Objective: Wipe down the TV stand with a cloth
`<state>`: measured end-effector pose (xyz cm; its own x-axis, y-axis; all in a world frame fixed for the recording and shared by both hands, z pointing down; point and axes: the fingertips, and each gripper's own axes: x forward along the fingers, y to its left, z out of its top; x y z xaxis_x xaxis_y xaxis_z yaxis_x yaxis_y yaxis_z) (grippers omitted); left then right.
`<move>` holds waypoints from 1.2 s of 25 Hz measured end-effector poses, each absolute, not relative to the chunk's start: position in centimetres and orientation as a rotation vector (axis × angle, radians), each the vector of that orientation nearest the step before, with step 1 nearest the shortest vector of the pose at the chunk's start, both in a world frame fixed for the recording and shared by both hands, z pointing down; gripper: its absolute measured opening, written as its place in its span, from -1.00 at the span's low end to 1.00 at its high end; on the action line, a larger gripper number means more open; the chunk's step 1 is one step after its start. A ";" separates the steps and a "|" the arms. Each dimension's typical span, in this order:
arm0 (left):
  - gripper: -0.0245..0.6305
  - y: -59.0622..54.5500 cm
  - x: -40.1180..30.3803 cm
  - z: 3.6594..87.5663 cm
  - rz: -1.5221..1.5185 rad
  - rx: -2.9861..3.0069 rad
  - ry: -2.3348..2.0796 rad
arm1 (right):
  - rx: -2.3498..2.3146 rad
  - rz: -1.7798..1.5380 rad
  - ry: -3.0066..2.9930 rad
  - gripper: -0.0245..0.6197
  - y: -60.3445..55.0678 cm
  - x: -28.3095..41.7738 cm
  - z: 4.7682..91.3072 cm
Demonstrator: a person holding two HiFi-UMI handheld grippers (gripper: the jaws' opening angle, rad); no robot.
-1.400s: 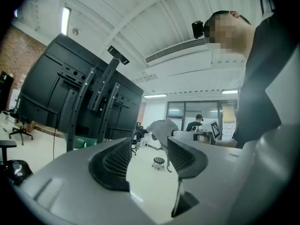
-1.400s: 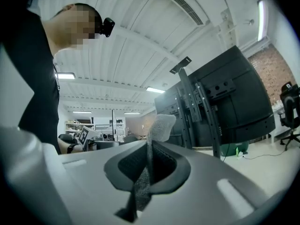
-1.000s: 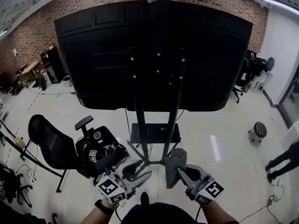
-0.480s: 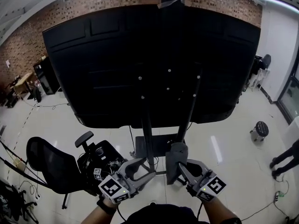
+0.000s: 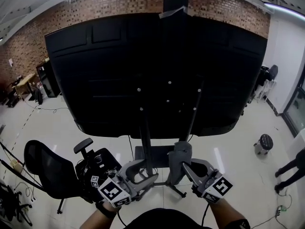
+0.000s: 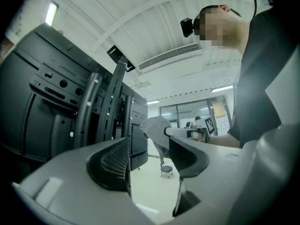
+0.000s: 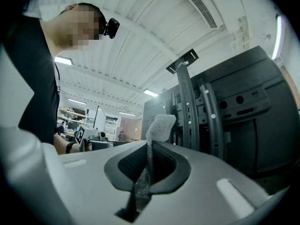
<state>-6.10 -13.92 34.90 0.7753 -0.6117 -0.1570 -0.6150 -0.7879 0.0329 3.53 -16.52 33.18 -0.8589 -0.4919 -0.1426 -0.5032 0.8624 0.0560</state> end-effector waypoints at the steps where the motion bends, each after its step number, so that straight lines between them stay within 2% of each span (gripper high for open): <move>1: -0.05 -14.2 -5.9 34.1 0.250 -2.921 1.010 | -0.769 0.181 2.911 -0.90 -16.9 3.7 32.3; 20: -0.04 -20.4 -3.9 10.4 0.262 -2.496 0.864 | -0.640 1.078 2.831 -0.90 -24.8 1.4 8.4; 30: -0.03 -23.8 -3.6 0.6 0.214 -2.394 0.880 | -0.887 1.280 2.755 -0.90 -31.4 0.4 -4.0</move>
<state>-3.60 -23.79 0.63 0.7702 -0.5444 -0.3323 -0.6362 -0.6186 -0.4610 0.43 -31.42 -4.05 -0.8427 -0.4972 -0.2064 -0.4784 0.5157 0.7107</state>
